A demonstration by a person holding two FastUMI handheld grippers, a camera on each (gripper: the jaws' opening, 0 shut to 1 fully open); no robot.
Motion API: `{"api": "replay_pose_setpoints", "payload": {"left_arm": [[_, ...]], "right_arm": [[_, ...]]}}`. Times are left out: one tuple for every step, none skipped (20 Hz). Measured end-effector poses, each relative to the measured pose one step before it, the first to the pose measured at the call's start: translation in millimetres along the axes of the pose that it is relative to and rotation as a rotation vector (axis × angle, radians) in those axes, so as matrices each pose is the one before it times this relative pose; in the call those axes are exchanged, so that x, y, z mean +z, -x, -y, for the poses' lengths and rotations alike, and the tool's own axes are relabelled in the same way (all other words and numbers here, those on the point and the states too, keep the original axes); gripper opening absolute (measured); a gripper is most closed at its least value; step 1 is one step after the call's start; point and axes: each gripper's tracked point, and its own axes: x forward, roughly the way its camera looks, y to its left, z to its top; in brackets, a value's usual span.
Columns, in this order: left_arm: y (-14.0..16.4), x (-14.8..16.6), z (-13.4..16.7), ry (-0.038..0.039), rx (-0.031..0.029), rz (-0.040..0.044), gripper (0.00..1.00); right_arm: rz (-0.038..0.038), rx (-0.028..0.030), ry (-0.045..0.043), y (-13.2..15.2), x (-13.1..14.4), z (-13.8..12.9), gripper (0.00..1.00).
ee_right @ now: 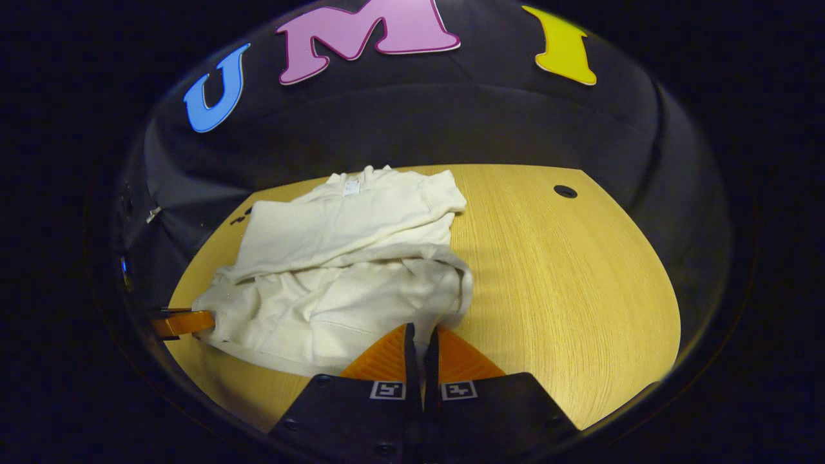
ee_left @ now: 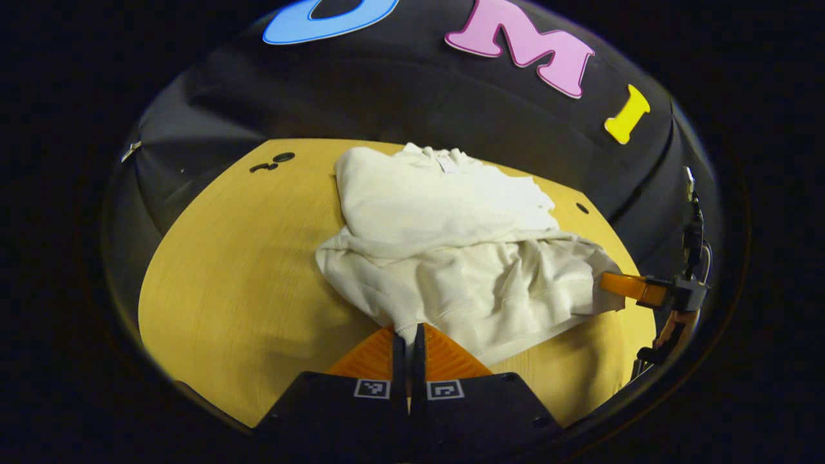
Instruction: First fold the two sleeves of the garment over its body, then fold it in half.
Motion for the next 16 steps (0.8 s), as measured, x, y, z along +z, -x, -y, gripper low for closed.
{"api": "replay_pose_setpoints", "payload": {"left_arm": [[4.07,16.69,2.6,0.015,-0.00881,0.0319,0.06],[4.09,15.83,3.83,0.01348,-0.01129,0.03282,0.06],[2.91,17.88,3.0,0.00729,-0.00938,0.03211,0.06],[-1.14,17.38,3.19,0.00466,-0.01417,0.02438,0.06],[-1.44,15.85,2.86,0.0052,-0.00714,0.01697,0.06],[-5.09,15.68,4.59,0.00597,-0.01161,0.02058,0.06],[-5.21,15.99,3.07,-0.00011,-0.00677,0.02291,0.06],[-4.8,12.58,-0.98,-0.00962,-0.00081,0.01693,0.06],[-6.15,14.11,-1.64,-0.01483,0.00343,0.01981,0.06],[-9.67,13.71,-1.54,-0.00606,0.00561,0.0169,0.06],[-12.34,15.53,-1.74,0.00593,-0.00105,0.01913,0.06],[-12.53,13.27,-0.52,0.01024,-0.00106,0.01405,0.06],[-11.95,12.26,-4.16,0.00561,0.0012,0.01177,0.06],[-13.31,12.78,-5.05,0.0048,0.00577,0.01281,0.06],[-14.51,11.43,-4.77,0.01099,0.00007,0.01325,0.06],[-14.88,8.25,-3.57,0.01805,0.0014,0.00631,0.06]], "right_arm": [[0.01977,0.01043,-0.00525,0.08,12.36,-3.33,0.05],[0.02087,0.00641,0.00596,-3.24,13.12,-1.87,0.05],[0.02432,0.00424,0.01035,-2.12,16.01,-1.85,0.05],[0.03031,0.00793,0.00646,-6.22,17.6,-2.88,0.05],[0.02761,0.00668,0.00252,-5.74,17.82,-2.22,0.05],[0.02659,0.00747,-0.00025,-7.53,16.94,-2.13,0.05],[0.02531,0.00421,0.00131,-9.17,17.77,-1.31,0.05],[0.02267,0.00333,0.00385,-7.89,16.08,-2.63,0.05],[0.02341,0.00405,0.00307,-10.47,14.95,-0.7,0.05],[0.02106,0.00279,0.00582,-12.17,14.97,-0.9,0.05],[0.01981,0.00153,0.00974,-11.86,13.85,-0.19,0.05],[0.02073,0.00074,0.01774,-10.77,11.44,-0.65,0.05],[0.02099,-0.00622,0.02044,-11.67,10.35,2.3,0.05],[0.01918,-0.00423,0.00587,-13.73,8.86,0.89,0.05],[0.01256,-0.00368,-0.00912,-12.15,5.75,1.03,0.05],[0.00843,-0.00519,-0.00842,-13.41,3.41,1.47,0.05]]}}
